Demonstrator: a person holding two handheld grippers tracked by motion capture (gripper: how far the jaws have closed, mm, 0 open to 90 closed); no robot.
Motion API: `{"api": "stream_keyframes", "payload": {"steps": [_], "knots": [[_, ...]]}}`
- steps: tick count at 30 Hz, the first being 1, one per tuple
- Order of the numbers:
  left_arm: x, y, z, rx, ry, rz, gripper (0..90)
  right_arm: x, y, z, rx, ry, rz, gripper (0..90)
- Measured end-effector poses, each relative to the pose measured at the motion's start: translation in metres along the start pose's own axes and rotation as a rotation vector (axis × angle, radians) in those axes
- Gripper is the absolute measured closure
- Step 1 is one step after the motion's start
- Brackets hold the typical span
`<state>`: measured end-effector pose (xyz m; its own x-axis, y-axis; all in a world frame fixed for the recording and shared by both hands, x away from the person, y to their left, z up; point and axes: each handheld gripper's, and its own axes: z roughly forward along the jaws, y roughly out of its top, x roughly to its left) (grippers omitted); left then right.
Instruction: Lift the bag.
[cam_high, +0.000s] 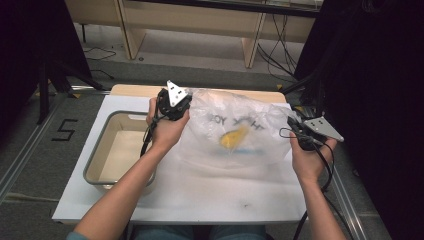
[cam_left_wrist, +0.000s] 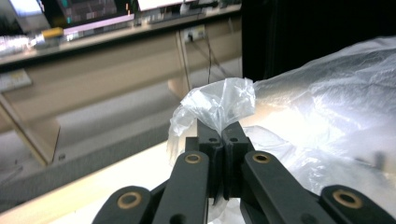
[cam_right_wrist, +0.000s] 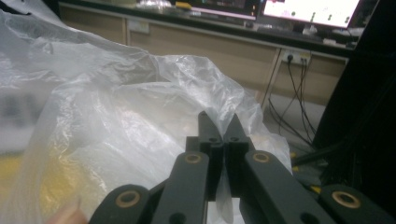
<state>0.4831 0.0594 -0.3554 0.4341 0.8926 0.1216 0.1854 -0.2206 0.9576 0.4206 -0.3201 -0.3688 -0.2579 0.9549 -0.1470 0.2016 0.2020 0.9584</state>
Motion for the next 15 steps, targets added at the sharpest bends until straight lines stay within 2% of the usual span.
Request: {"api": "stream_keyframes", "payload": {"steps": [4,6,8,11,15], "knots": [[0.004,-0.008,0.019,0.083,-0.001,-0.003,86.5,0.0,-0.007,0.021,0.06,-0.013,-0.011,90.0],[0.006,-0.01,0.025,0.123,-0.023,-0.025,76.9,-0.001,-0.01,0.029,0.093,-0.008,-0.009,89.9],[0.007,-0.011,0.026,0.137,-0.027,-0.044,64.7,-0.003,-0.013,0.034,0.111,-0.018,-0.009,88.8],[0.008,-0.009,0.021,0.135,-0.019,-0.084,47.6,-0.005,-0.013,0.036,0.123,-0.011,0.008,80.7],[0.008,-0.002,0.01,0.106,-0.017,-0.101,37.3,-0.009,-0.01,0.031,0.099,-0.011,0.037,64.9]]}}
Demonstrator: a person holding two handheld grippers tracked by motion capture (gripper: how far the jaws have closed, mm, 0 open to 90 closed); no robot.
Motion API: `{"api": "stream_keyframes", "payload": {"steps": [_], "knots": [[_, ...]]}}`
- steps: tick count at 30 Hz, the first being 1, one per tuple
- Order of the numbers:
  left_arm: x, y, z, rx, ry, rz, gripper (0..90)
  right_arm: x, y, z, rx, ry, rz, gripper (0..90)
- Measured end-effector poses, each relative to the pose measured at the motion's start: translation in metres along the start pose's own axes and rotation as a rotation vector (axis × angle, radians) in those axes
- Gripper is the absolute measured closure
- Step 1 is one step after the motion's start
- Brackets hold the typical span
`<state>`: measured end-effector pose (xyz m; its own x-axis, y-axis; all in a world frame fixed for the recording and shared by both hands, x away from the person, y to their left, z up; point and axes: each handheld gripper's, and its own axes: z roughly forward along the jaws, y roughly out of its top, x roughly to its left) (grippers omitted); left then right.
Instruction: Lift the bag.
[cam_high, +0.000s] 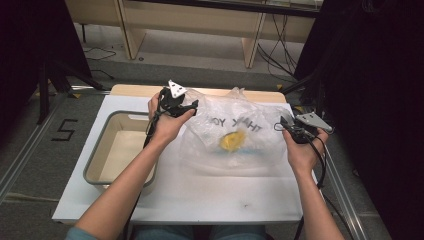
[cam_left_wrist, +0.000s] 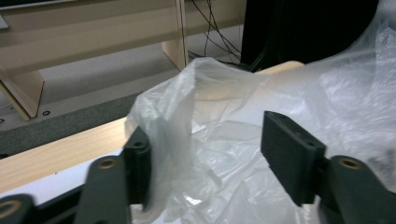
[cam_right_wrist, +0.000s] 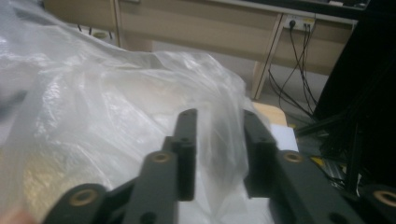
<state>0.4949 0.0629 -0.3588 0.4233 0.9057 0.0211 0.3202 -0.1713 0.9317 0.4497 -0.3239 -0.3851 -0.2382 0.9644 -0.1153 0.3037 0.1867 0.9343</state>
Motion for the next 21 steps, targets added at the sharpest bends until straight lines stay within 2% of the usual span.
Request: {"api": "stream_keyframes", "payload": {"steps": [5,7,11,17,18,19,21], "knots": [[-0.001,0.005,-0.016,-0.029,-0.002,-0.016,31.2,-0.007,0.003,-0.014,-0.052,0.019,0.048,42.9],[-0.001,0.007,-0.023,-0.041,-0.006,-0.028,29.6,-0.01,0.004,-0.021,-0.078,0.024,0.054,37.7],[0.001,0.01,-0.032,-0.058,-0.011,-0.02,23.9,-0.014,0.006,-0.033,-0.11,0.038,0.064,34.1],[0.007,0.012,-0.034,-0.07,0.016,0.014,15.6,-0.011,0.004,-0.042,-0.119,0.063,0.047,34.2],[0.007,0.012,-0.034,-0.066,0.005,0.018,15.6,-0.01,0.003,-0.042,-0.115,0.068,0.041,34.3],[0.006,0.012,-0.035,-0.066,-0.031,0.01,15.8,-0.009,0.002,-0.042,-0.117,0.074,0.041,34.5],[0.003,0.013,-0.037,-0.062,-0.139,0.01,17.3,-0.007,0.001,-0.041,-0.114,0.087,0.04,34.8]]}}
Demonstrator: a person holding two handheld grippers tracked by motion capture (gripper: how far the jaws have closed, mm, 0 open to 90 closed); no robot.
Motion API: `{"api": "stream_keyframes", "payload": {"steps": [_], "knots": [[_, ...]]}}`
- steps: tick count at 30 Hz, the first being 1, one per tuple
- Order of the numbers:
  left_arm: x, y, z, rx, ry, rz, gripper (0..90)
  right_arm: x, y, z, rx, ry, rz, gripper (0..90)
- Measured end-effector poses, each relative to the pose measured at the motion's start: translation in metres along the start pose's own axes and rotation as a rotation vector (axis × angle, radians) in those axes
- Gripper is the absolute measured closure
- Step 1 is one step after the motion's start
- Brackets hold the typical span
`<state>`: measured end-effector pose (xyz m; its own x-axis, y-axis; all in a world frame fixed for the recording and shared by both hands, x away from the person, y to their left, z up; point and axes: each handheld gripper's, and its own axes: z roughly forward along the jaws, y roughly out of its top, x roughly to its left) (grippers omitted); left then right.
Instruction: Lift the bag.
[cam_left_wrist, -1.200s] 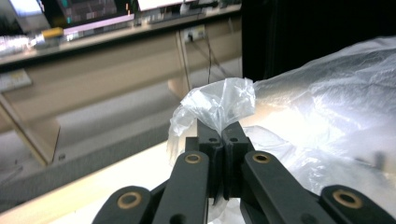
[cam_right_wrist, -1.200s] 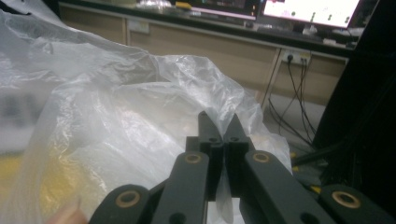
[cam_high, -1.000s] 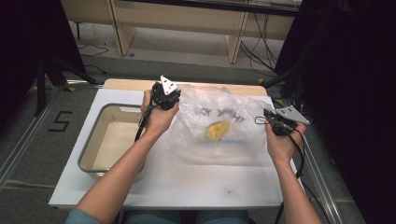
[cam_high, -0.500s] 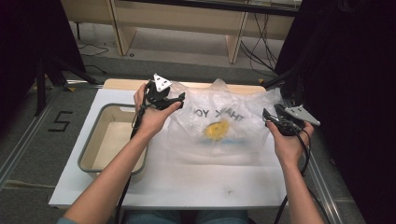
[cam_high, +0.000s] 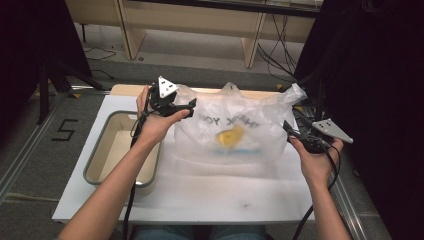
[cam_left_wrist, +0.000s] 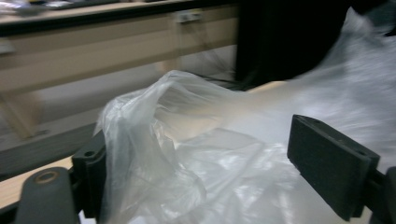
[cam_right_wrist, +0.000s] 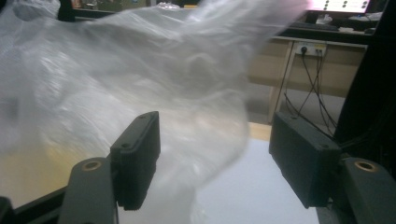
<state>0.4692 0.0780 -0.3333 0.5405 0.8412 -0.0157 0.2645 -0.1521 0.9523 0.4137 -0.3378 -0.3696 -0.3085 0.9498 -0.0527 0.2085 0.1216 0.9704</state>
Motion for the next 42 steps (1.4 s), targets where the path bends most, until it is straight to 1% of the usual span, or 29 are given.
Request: {"api": "stream_keyframes", "payload": {"steps": [1,3,5,6,8,10,11,12,14,16,18,19,21,23,24,25,26,27,29,31,32,34,37,38,39,40,41,42], "knots": [[-0.002,0.0,-0.001,0.003,-0.021,0.008,15.6,0.001,-0.001,0.001,0.002,0.006,0.0,34.8],[-0.005,0.0,-0.002,0.015,-0.05,0.039,15.2,0.002,-0.001,0.001,-0.002,0.013,0.004,34.9],[-0.004,-0.003,0.0,0.057,-0.055,0.052,10.5,0.004,-0.002,0.002,0.002,0.016,0.001,35.2],[-0.002,-0.006,0.002,0.08,-0.048,0.047,8.7,0.004,-0.003,0.002,0.004,0.019,0.001,35.3],[0.004,-0.015,0.007,0.119,-0.017,0.024,8.0,0.005,-0.005,0.003,0.012,0.021,-0.001,35.6],[0.011,-0.023,0.011,0.15,0.007,0.001,7.0,0.005,-0.007,0.004,0.018,0.024,0.006,35.8],[0.014,-0.026,0.012,0.155,0.011,-0.016,6.7,0.005,-0.008,0.004,0.022,0.027,0.005,36.1],[0.015,-0.029,0.012,0.154,0.006,-0.024,7.8,0.006,-0.01,0.005,0.024,0.031,0.006,36.5],[0.013,-0.03,0.01,0.126,-0.028,-0.038,12.7,0.007,-0.013,0.007,0.045,0.052,0.005,37.0],[0.011,-0.027,0.006,0.103,-0.035,-0.026,12.3,0.009,-0.016,0.011,0.065,0.084,0.001,38.8],[0.01,-0.025,0.005,0.09,-0.041,-0.031,13.0,0.013,-0.019,0.016,0.086,0.134,0.011,40.2],[0.01,-0.025,0.005,0.092,-0.044,-0.03,13.3,0.015,-0.021,0.018,0.091,0.159,0.015,41.8],[0.008,-0.025,0.005,0.094,-0.049,-0.028,14.2,0.018,-0.022,0.022,0.112,0.195,0.018,48.0],[0.007,-0.025,0.005,0.093,-0.055,-0.026,14.9,0.021,-0.024,0.026,0.133,0.225,0.017,64.6],[0.007,-0.025,0.005,0.093,-0.059,-0.023,15.0,0.021,-0.025,0.028,0.147,0.22,0.013,74.5],[0.007,-0.025,0.005,0.093,-0.061,-0.024,15.2,0.022,-0.026,0.029,0.163,0.214,0.012,82.1],[0.007,-0.025,0.005,0.095,-0.061,-0.023,15.4,0.022,-0.027,0.031,0.171,0.225,0.018,88.0],[0.007,-0.025,0.004,0.096,-0.059,-0.022,15.4,0.023,-0.028,0.031,0.173,0.218,0.018,90.0],[0.009,-0.025,0.002,0.103,-0.063,-0.017,15.4,0.023,-0.029,0.032,0.193,0.169,0.004,90.0],[0.011,-0.025,-0.001,0.107,-0.067,-0.015,15.3,0.02,-0.028,0.031,0.19,0.125,-0.004,90.0],[0.011,-0.025,-0.004,0.111,-0.071,-0.011,15.1,0.018,-0.027,0.03,0.187,0.095,-0.003,90.0],[0.013,-0.025,-0.009,0.116,-0.071,0.003,14.6,0.009,-0.025,0.027,0.167,0.034,0.021,90.0],[0.019,-0.026,-0.017,0.13,-0.067,0.016,13.3,-0.004,-0.022,0.022,0.15,-0.052,0.054,90.0],[0.021,-0.027,-0.019,0.134,-0.064,0.02,12.8,-0.008,-0.021,0.02,0.142,-0.078,0.058,90.0],[0.024,-0.028,-0.02,0.134,-0.059,0.017,12.6,-0.011,-0.019,0.019,0.139,-0.095,0.055,90.0],[0.027,-0.028,-0.022,0.129,-0.054,0.011,12.6,-0.014,-0.018,0.018,0.142,-0.088,0.064,90.0],[0.028,-0.029,-0.023,0.119,-0.047,-0.003,13.1,-0.015,-0.016,0.017,0.139,-0.05,0.073,90.0],[0.029,-0.03,-0.024,0.115,-0.049,-0.001,13.5,-0.014,-0.014,0.016,0.127,-0.03,0.056,90.0]]}}
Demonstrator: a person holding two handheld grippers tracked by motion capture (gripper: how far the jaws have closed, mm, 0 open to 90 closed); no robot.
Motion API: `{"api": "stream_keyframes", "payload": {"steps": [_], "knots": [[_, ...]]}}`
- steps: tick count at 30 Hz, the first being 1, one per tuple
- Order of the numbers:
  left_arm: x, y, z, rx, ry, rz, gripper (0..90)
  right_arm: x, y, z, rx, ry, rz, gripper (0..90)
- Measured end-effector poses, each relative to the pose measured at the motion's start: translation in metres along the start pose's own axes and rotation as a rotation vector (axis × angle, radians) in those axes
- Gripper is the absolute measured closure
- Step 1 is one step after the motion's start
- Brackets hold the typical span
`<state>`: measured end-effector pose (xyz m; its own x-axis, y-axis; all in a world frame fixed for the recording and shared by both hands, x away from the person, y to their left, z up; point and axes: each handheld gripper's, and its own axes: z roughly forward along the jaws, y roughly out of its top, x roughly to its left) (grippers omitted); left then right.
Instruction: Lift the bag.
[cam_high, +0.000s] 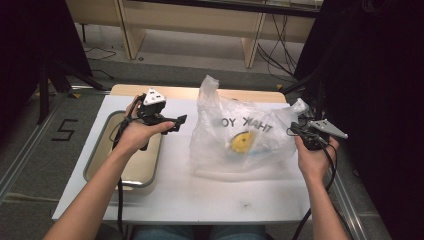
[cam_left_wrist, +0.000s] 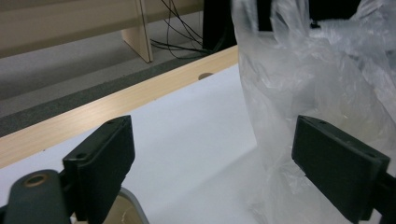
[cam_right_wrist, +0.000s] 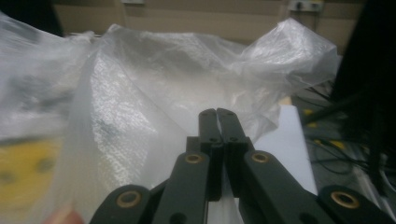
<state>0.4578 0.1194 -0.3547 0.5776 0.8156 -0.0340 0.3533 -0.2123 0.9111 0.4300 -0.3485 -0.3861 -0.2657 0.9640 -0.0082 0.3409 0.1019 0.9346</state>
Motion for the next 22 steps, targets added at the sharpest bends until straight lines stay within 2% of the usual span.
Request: {"api": "stream_keyframes", "payload": {"steps": [1,3,6,7,9,11,13,15,18,20,22], "knots": [[0.0,-0.001,-0.001,-0.006,-0.001,-0.005,13.4,0.002,0.003,-0.003,-0.025,0.012,-0.016,87.9],[-0.002,-0.002,-0.002,-0.011,-0.009,0.0,13.4,0.004,0.008,-0.008,-0.042,0.045,-0.025,61.6],[-0.007,-0.003,-0.007,-0.032,-0.018,0.005,13.6,0.003,0.01,-0.017,-0.058,0.083,-0.016,36.9],[-0.008,-0.004,-0.01,-0.035,-0.02,0.013,13.6,0.001,0.01,-0.022,-0.065,0.084,-0.013,35.9],[-0.011,-0.006,-0.016,-0.049,-0.026,0.016,13.9,-0.002,0.007,-0.038,-0.143,0.07,-0.001,32.3],[-0.014,-0.011,-0.024,-0.064,-0.039,0.011,14.3,-0.003,0.0,-0.054,-0.181,0.085,-0.01,31.4],[-0.017,-0.016,-0.033,-0.082,-0.048,0.009,14.8,0.0,-0.011,-0.067,-0.174,0.127,-0.04,31.3],[-0.024,-0.024,-0.041,-0.087,-0.058,0.014,14.9,0.003,-0.022,-0.076,-0.158,0.182,-0.044,31.3],[-0.036,-0.036,-0.05,-0.083,-0.071,0.051,15.0,0.009,-0.037,-0.086,-0.122,0.241,-0.055,31.3],[-0.042,-0.043,-0.054,-0.074,-0.078,0.07,14.8,0.013,-0.044,-0.09,-0.108,0.25,-0.076,31.7],[-0.044,-0.05,-0.056,-0.061,-0.086,0.086,14.8,0.016,-0.049,-0.093,-0.1,0.266,-0.076,31.9]]}}
